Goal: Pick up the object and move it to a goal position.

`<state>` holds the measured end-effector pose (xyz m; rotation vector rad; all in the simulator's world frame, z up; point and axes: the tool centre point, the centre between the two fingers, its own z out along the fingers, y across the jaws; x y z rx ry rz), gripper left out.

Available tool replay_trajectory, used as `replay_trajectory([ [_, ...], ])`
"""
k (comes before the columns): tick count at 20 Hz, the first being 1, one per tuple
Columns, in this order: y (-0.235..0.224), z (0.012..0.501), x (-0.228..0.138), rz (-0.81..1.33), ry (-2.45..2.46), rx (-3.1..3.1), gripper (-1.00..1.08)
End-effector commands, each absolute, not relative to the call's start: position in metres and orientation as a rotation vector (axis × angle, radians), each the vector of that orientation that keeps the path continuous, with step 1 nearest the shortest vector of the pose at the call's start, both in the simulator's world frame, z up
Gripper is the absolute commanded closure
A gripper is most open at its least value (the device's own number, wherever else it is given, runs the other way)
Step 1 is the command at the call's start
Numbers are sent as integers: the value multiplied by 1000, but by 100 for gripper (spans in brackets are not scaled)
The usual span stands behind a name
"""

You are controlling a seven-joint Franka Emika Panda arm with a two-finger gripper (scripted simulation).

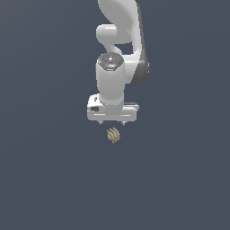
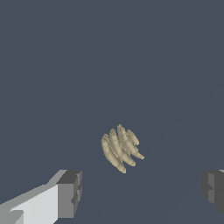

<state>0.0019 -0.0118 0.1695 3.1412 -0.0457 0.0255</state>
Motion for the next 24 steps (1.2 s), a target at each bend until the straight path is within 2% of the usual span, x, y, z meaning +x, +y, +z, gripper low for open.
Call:
replay_trajectory([
  [1,-12,170,2,26,-46,3141,-92],
  [12,-29,173,-2,6,-30,3140,-92],
  [24,-27,163,-2,5,79,3137,-92],
])
